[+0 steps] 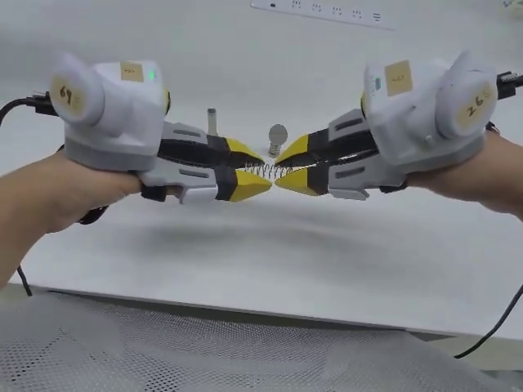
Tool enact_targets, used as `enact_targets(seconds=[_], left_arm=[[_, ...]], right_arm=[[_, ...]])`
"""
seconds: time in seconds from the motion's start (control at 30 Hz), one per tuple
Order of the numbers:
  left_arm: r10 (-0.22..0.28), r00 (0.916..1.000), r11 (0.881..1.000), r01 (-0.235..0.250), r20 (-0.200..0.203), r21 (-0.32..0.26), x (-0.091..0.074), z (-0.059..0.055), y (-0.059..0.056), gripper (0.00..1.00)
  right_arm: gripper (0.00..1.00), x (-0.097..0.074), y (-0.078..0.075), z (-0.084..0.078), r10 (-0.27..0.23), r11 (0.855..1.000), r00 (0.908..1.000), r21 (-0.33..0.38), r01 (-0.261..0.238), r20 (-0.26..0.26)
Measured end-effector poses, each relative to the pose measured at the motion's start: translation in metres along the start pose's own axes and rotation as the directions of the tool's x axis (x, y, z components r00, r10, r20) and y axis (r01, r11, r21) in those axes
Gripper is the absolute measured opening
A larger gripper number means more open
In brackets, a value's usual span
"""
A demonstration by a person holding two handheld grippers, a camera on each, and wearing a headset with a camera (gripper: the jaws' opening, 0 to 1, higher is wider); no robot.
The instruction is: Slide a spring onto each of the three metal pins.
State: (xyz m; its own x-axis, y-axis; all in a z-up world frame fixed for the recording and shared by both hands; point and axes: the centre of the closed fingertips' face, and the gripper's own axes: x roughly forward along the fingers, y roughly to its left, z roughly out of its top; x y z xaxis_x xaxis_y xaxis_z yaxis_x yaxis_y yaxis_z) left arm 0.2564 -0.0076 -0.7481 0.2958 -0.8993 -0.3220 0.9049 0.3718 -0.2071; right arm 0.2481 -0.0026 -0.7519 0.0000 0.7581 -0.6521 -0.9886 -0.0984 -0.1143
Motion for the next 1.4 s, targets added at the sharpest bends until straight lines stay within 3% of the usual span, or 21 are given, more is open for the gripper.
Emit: enact_targets(seconds=[0.6, 1.03, 1.4], left_arm=[[-0.014, 0.9999, 0.998, 0.014, 0.006, 0.06, -0.001, 0.006, -0.003, 0.04], [-0.044, 0.999, 0.997, 0.044, -0.006, 0.068, -0.001, 0.004, -0.009, 0.03], [-0.061, 0.9981, 0.996, 0.061, -0.014, 0.06, -0.002, 0.003, -0.014, 0.02]], right_arm=[[0.08, -0.004, -0.001, 0.001, 0.004, 1.0, 1.0, 0.006, -0.004, 0.006], [0.08, -0.004, 0.006, 0.002, 0.019, 0.999, 0.9998, 0.04, -0.019, -0.001], [0.1, -0.004, 0.009, 0.001, 0.002, 0.998, 0.9999, 0.067, -0.003, 0.012]])
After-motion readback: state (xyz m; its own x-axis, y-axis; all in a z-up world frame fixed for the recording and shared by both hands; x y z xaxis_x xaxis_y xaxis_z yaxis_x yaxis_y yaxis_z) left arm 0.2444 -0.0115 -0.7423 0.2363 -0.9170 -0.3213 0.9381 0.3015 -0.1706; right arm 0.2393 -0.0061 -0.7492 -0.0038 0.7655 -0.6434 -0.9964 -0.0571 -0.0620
